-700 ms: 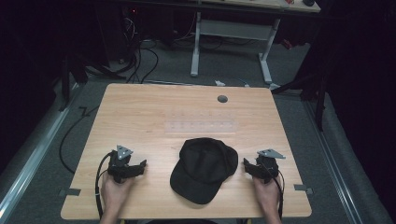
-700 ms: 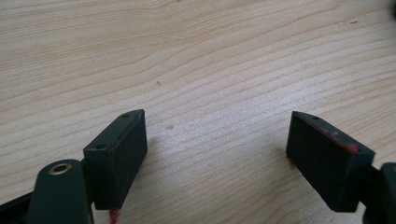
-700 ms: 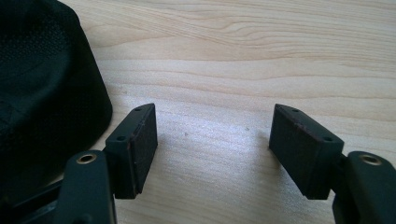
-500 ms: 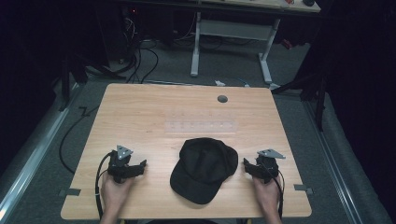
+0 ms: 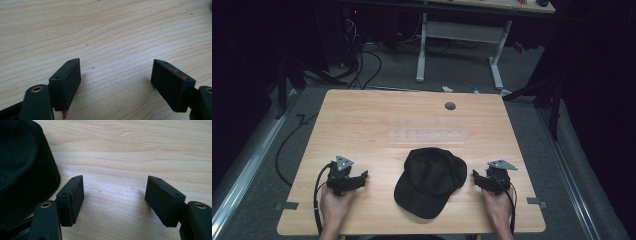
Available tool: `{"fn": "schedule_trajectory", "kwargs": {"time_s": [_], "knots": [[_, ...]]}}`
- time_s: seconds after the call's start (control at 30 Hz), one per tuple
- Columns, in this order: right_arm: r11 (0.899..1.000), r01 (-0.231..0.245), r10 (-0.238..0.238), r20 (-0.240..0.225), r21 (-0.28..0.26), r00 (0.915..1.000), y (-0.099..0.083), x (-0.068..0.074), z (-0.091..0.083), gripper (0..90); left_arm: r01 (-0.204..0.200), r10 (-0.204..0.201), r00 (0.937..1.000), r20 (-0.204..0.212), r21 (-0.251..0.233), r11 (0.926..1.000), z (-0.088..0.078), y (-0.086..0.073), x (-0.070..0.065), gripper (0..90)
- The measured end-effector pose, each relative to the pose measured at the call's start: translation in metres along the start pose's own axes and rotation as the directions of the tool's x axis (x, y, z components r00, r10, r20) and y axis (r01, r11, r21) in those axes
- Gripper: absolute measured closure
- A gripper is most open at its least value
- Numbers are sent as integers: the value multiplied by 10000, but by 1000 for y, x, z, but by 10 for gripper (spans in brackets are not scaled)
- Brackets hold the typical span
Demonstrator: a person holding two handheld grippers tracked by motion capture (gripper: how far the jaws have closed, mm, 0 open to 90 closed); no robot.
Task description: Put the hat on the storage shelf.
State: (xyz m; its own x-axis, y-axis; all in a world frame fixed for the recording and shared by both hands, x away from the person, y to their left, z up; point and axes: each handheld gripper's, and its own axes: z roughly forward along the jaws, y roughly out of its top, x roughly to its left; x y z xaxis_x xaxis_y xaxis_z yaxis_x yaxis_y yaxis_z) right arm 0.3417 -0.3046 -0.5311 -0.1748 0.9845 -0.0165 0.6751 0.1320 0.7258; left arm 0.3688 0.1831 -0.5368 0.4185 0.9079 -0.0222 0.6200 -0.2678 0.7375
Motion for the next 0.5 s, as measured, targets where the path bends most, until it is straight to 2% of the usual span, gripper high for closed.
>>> {"fn": "schedule_trajectory", "kwargs": {"time_s": [0.3, 0.5], "knots": [[9993, 219, -212, -221, 301, 9995, 3, -2, -1, 293, -25, 25, 10000, -21, 8, 10000, 0, 0, 0, 241], [9994, -192, 204, -429, 276, 9989, 2, -6, -6, 346, -10, 10, 10000, 0, 11, 10000, 0, 0, 0, 238]]}}
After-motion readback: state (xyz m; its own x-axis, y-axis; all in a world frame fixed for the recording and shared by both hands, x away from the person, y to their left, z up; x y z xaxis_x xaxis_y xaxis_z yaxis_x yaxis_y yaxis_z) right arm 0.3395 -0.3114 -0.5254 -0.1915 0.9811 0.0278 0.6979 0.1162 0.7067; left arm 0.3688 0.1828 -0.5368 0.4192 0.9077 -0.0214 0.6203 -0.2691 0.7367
